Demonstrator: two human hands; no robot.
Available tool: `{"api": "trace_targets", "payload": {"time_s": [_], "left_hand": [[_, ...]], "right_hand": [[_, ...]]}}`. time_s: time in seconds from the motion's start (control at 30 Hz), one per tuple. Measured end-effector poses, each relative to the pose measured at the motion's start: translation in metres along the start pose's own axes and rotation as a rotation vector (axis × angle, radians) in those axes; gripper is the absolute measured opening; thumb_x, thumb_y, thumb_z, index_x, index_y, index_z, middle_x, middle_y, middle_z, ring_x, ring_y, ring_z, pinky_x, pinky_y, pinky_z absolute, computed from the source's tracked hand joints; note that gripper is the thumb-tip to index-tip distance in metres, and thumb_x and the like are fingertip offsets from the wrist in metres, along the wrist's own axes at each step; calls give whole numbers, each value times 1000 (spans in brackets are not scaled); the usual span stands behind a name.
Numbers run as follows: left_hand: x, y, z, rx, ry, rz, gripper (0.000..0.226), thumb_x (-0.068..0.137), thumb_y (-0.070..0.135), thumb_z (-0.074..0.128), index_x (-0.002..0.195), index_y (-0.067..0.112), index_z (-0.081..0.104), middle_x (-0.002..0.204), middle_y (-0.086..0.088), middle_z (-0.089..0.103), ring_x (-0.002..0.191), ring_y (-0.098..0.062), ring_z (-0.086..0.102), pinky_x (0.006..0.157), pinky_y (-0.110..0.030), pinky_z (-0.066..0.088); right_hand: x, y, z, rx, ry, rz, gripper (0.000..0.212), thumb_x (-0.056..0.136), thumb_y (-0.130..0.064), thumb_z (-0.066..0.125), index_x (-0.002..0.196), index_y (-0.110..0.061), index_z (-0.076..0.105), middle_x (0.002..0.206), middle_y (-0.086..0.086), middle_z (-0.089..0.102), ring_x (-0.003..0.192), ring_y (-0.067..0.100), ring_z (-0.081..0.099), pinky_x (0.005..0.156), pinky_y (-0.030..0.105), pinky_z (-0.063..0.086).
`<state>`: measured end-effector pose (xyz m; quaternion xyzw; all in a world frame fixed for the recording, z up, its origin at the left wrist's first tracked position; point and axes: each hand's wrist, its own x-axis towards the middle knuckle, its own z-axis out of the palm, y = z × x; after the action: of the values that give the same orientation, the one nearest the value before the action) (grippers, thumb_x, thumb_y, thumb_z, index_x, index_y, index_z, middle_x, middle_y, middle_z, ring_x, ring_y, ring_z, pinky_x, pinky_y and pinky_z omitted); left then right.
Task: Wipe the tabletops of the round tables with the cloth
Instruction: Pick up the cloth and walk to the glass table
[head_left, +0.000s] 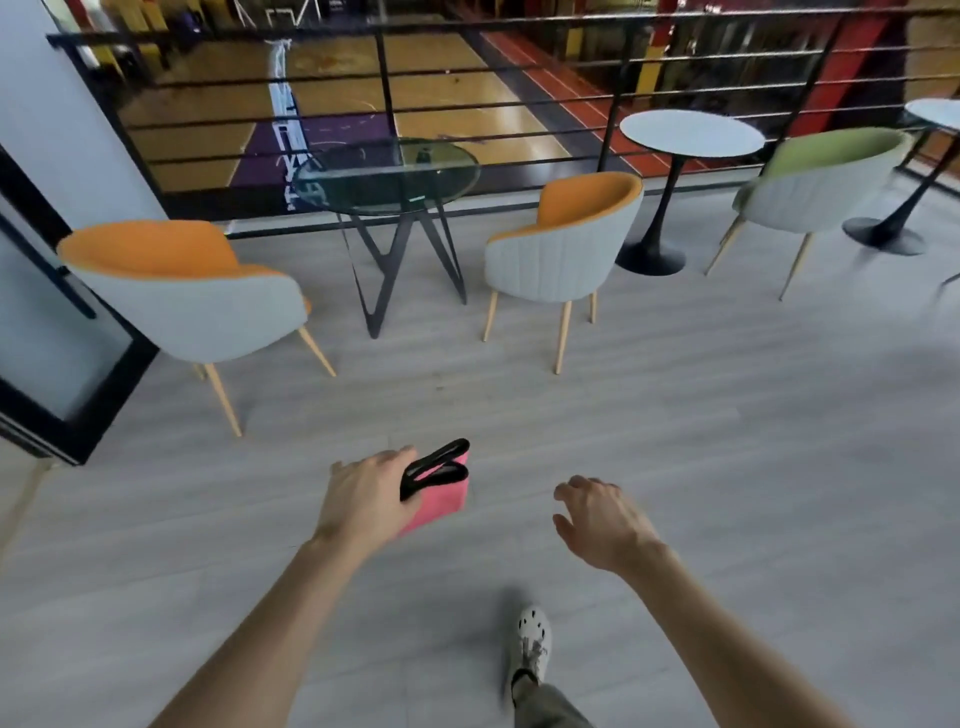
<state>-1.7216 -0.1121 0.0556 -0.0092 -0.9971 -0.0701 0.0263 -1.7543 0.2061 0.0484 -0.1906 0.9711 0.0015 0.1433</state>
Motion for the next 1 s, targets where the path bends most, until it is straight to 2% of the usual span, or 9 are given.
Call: {"api": "trace_targets", "payload": {"time_s": [0.27,0.33,0.5,0.6,0.7,0.77,0.83,0.93,1.0], "left_hand": [[232,-77,19,-169,-2,19,35,95,49,65,124,38,48,113,12,71,94,-26,71,73,-37,52],[282,-99,10,-210,-22,-34,30,96,46,66,118,38,47,110,13,69,94,-24,69,74,-38,53],[387,-149,-14,-422,33,-306,40,89,43,76,86,33,37,72,7,58,67,-17,57,59,-36,42],[437,-179,-13,-557,41,-395,44,84,47,82,84,27,42,68,1,56,61,-14,48,55,-34,35],[504,-220,1,-664,47,-398,49,80,49,87,80,24,44,66,5,52,62,-12,44,55,-28,30],[555,-246,11,-729,48,-366,49,84,46,86,78,25,42,64,8,47,62,-12,40,55,-28,29],[608,-268,20,-833,29,-339,45,91,49,80,76,28,43,63,11,43,61,-11,40,58,-31,31],[685,-301,26,-980,-27,-361,38,91,62,70,83,26,59,68,7,56,66,-14,53,63,-42,48],[733,-327,27,-1009,1,-411,43,83,63,72,93,22,65,74,2,65,70,-18,60,67,-49,55]], "right_hand": [[274,26,-52,83,6,-111,40,109,-39,56,140,-17,65,133,4,69,120,28,68,101,42,56],[340,16,-79,128,-5,-159,41,109,-40,57,143,-18,64,136,4,69,122,29,68,101,43,57],[476,-15,-144,305,66,-277,32,106,-39,65,134,-24,72,125,-3,73,110,26,73,89,42,61],[547,-35,-164,424,112,-375,24,104,-43,67,123,-30,73,114,-9,73,89,18,73,77,43,63],[628,-57,-187,535,101,-462,40,99,-40,73,136,-28,66,117,-6,71,86,15,72,76,38,62],[678,-70,-199,620,76,-431,46,95,-34,79,139,-26,66,119,-5,72,89,13,73,77,33,61],[729,-77,-204,710,89,-334,33,96,-26,81,127,-22,71,112,-4,76,88,10,75,75,29,62],[798,-74,-220,789,114,-220,11,97,-22,78,106,-19,72,97,-5,79,86,9,77,74,33,63],[839,-70,-236,848,87,-176,5,97,-19,77,98,-19,72,90,-9,76,82,3,74,74,26,58]]}}
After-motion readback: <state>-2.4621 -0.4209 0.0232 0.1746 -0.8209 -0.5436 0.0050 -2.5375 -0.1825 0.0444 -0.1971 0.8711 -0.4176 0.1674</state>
